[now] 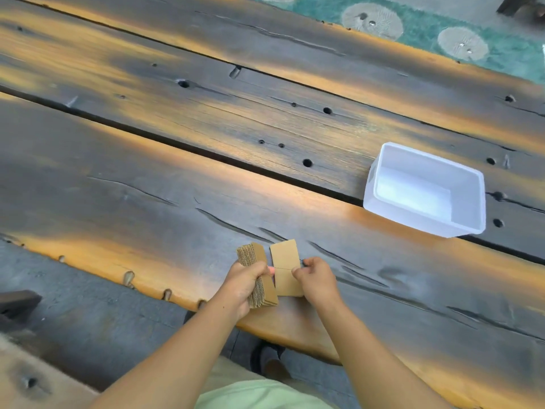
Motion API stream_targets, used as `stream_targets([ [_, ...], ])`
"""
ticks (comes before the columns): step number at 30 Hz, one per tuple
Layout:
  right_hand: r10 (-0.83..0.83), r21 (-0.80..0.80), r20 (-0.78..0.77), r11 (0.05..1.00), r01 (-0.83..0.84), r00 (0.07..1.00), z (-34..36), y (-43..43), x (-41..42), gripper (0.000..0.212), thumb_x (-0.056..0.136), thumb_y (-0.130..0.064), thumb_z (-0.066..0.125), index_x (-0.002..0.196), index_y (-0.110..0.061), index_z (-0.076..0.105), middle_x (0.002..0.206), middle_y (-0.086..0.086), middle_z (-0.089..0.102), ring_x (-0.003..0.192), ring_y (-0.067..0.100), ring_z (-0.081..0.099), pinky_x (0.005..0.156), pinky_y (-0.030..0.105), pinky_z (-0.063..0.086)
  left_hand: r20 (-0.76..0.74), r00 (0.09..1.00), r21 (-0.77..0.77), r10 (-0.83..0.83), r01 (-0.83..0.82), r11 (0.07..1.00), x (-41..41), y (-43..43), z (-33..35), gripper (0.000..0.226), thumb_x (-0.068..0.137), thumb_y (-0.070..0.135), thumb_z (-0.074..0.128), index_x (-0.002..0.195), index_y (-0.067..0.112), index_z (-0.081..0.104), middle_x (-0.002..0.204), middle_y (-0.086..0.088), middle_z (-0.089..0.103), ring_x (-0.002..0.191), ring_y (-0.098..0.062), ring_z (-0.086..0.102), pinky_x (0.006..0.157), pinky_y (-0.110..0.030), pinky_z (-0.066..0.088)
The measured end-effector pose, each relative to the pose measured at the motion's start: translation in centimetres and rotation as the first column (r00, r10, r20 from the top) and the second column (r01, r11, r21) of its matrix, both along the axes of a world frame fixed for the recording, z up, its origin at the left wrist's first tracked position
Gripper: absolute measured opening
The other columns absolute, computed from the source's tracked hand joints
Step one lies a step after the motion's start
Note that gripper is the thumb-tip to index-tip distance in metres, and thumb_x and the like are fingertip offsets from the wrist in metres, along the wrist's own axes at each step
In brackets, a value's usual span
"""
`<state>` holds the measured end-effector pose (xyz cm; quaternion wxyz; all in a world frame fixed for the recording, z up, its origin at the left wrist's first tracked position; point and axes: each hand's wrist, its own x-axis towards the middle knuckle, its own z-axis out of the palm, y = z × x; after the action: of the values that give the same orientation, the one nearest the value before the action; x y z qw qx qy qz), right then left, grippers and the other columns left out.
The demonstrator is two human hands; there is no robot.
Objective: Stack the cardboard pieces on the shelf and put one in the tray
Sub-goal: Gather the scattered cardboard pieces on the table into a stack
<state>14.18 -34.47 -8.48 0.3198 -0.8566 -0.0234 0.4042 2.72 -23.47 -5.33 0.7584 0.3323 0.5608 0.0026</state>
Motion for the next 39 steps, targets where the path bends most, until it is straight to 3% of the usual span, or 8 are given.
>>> stream_targets([
  [3, -0.033, -0.040, -0.003, 0.999, 0.033, 0.999, -0.9, 0.7, 0.5, 0.020, 0.086, -0.023, 0.066, 0.100, -0.018, 0.054, 0.086, -0.005, 0.059, 0.087, 0.021, 0.057, 0.081, 0.035, 0.048, -0.001, 1.000, -0.002, 0.021, -0.021, 1.000, 0.6, -0.2, -0.3, 0.022, 0.082, -0.002, 0.061, 0.103, 0.001, 0.062, 0.084, -0.021, 0.063, 0.074, -0.032, 0.063, 0.062, -0.039, 0.054],
  [8, -0.012, -0.082, -0.005, 0.997, 0.011, 1.000, -1.4, 0.9, 0.8, 0.011, 0.086, -0.022, 0.065, 0.089, -0.012, 0.063, 0.088, 0.007, 0.071, 0.082, 0.027, 0.065, 0.074, 0.035, 0.050, -0.009, 0.998, -0.029, 0.070, -0.070, 0.997, 0.5, -0.6, -1.1, 0.021, 0.083, -0.003, 0.059, 0.104, -0.001, 0.062, 0.092, -0.024, 0.061, 0.075, -0.032, 0.062, 0.065, -0.037, 0.053],
  [16, 0.014, 0.048, -0.120, 0.999, -0.008, 0.993, 0.0, -0.3, 2.5, 0.018, 0.086, -0.014, 0.067, 0.073, -0.014, 0.055, 0.071, 0.003, 0.062, 0.065, 0.019, 0.057, 0.058, 0.029, 0.044, 0.039, 0.998, -0.056, 0.045, -0.043, 0.998, 1.0, -1.0, -0.7, 0.034, 0.073, 0.004, 0.067, 0.106, 0.000, 0.065, 0.087, -0.022, 0.063, 0.075, -0.032, 0.064, 0.067, -0.041, 0.055],
  [19, -0.012, 0.132, -0.214, 0.990, 0.041, 0.977, 1.8, -0.8, 3.9, 0.015, 0.089, -0.007, 0.065, 0.077, -0.010, 0.057, 0.076, 0.007, 0.064, 0.068, 0.022, 0.061, 0.063, 0.034, 0.051, 0.081, 0.996, -0.053, 0.043, -0.039, 0.998, 1.4, -0.9, 0.3, 0.034, 0.068, 0.009, 0.071, 0.101, 0.000, 0.066, 0.078, -0.016, 0.070, 0.068, -0.027, 0.070, 0.061, -0.040, 0.059],
  [23, -0.061, 0.241, -0.247, 0.963, 0.123, 0.967, 6.0, -1.0, 6.0, 0.003, 0.092, -0.004, 0.062, 0.091, -0.001, 0.060, 0.083, 0.016, 0.066, 0.075, 0.028, 0.064, 0.072, 0.039, 0.056, 0.166, 0.986, 0.005, 0.029, -0.030, 1.000, 2.0, 0.2, 2.8, 0.013, 0.086, 0.012, 0.073, 0.094, 0.004, 0.066, 0.079, -0.010, 0.075, 0.076, -0.022, 0.073, 0.072, -0.042, 0.058],
  [29, 0.049, 0.432, -0.384, 0.892, 0.133, 0.922, 13.0, -0.4, 6.3, 0.006, 0.094, -0.002, 0.060, 0.093, 0.000, 0.065, 0.089, 0.016, 0.073, 0.076, 0.023, 0.071, 0.067, 0.033, 0.061, 0.334, 0.942, 0.019, -0.043, 0.039, 0.999, 2.5, 1.2, 8.6, 0.035, 0.079, 0.024, 0.073, 0.108, 0.003, 0.071, 0.095, -0.019, 0.077, 0.077, -0.029, 0.077, 0.063, -0.042, 0.063],
  [35, 0.112, 0.564, -0.354, 0.818, 0.116, 0.928, 16.9, 1.0, 4.8, 0.015, 0.094, -0.002, 0.058, 0.084, -0.005, 0.068, 0.075, 0.008, 0.075, 0.066, 0.016, 0.072, 0.063, 0.028, 0.059, 0.448, 0.890, 0.044, -0.090, 0.079, 0.996, 3.5, 2.3, 12.6, 0.045, 0.076, 0.023, 0.070, 0.115, 0.001, 0.066, 0.098, -0.022, 0.077, 0.081, -0.031, 0.077, 0.069, -0.044, 0.064],
  [39, 0.057, 0.556, -0.230, 0.827, 0.083, 0.972, 18.1, 2.0, 3.3, 0.015, 0.095, -0.005, 0.057, 0.091, -0.002, 0.071, 0.086, 0.016, 0.072, 0.076, 0.025, 0.067, 0.073, 0.035, 0.057, 0.494, 0.861, 0.037, -0.123, 0.120, 0.992, 3.4, 3.5, 13.4, 0.036, 0.077, 0.024, 0.070, 0.107, 0.003, 0.071, 0.097, -0.024, 0.077, 0.080, -0.033, 0.077, 0.068, -0.047, 0.064],
])
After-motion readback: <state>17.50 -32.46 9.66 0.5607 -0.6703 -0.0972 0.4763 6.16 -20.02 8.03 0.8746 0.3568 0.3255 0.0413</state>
